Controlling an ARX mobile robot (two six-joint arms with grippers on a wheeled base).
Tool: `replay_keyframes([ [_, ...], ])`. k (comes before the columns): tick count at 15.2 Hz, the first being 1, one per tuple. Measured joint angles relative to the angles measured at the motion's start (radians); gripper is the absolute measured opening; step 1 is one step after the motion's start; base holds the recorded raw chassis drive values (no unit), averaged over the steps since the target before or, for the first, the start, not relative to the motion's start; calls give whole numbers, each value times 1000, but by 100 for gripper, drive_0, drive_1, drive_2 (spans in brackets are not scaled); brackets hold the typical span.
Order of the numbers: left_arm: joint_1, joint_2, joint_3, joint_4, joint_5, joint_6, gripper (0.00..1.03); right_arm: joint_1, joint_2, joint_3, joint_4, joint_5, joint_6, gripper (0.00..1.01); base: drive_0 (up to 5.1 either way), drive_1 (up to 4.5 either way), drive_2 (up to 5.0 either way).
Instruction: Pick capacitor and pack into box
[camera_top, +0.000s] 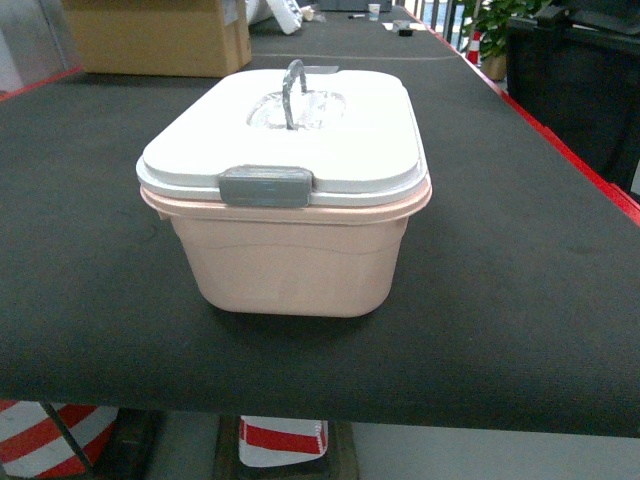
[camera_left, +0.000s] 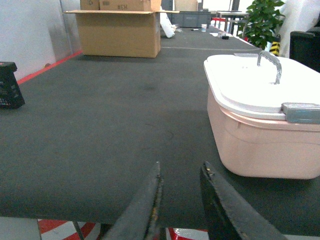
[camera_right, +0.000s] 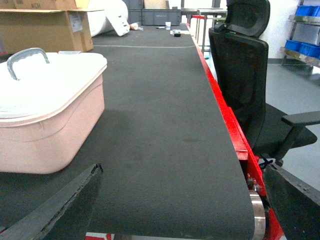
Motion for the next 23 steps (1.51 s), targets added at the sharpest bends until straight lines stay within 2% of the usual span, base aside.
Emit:
replay_keyframes([
  [4, 0, 0, 0, 0, 0, 0, 61, 0, 0, 0, 0, 0, 0, 98, 0, 0, 0],
  [7, 0, 0, 0, 0, 0, 1, 100, 0, 0, 0, 0, 0, 0, 98, 0, 0, 0],
  [8, 0, 0, 0, 0, 0, 0, 97, 0, 0, 0, 0, 0, 0, 98, 0, 0, 0],
  [23, 0, 0, 0, 0, 0, 0, 98, 0, 0, 0, 0, 0, 0, 98, 0, 0, 0],
])
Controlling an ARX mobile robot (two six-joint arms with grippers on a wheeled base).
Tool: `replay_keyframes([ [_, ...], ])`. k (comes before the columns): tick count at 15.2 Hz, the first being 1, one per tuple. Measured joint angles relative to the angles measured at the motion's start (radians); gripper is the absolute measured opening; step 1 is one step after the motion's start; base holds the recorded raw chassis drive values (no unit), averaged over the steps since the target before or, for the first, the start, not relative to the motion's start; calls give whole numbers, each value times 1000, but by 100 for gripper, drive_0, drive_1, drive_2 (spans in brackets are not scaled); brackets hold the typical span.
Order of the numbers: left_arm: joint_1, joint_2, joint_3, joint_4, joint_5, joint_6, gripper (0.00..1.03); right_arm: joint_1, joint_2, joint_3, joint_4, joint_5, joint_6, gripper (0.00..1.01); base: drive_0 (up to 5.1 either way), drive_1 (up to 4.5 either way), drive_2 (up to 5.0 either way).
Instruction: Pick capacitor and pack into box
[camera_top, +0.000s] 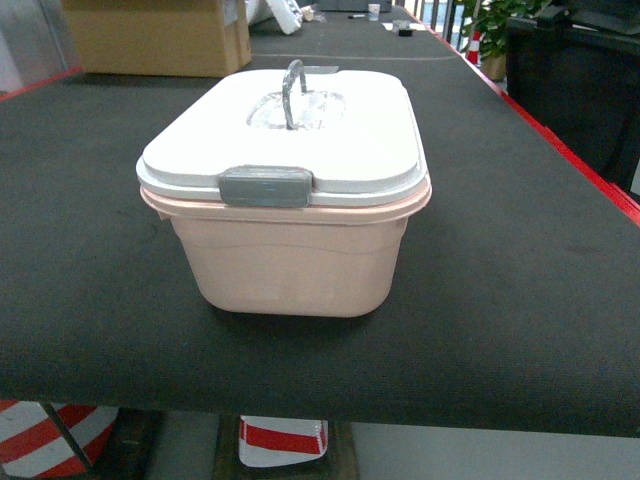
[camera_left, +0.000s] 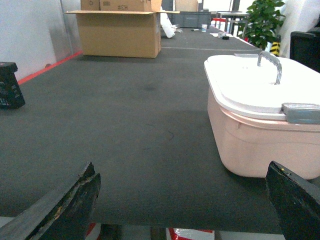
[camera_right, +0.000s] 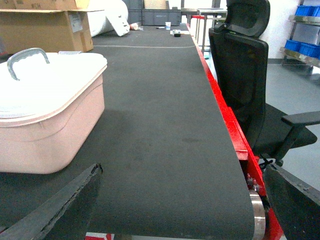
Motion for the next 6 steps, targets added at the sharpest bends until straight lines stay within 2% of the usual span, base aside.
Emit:
replay_keyframes([
  [6, 0, 0, 0, 0, 0, 0, 98, 0, 0, 0, 0, 0, 0, 98, 0, 0, 0],
])
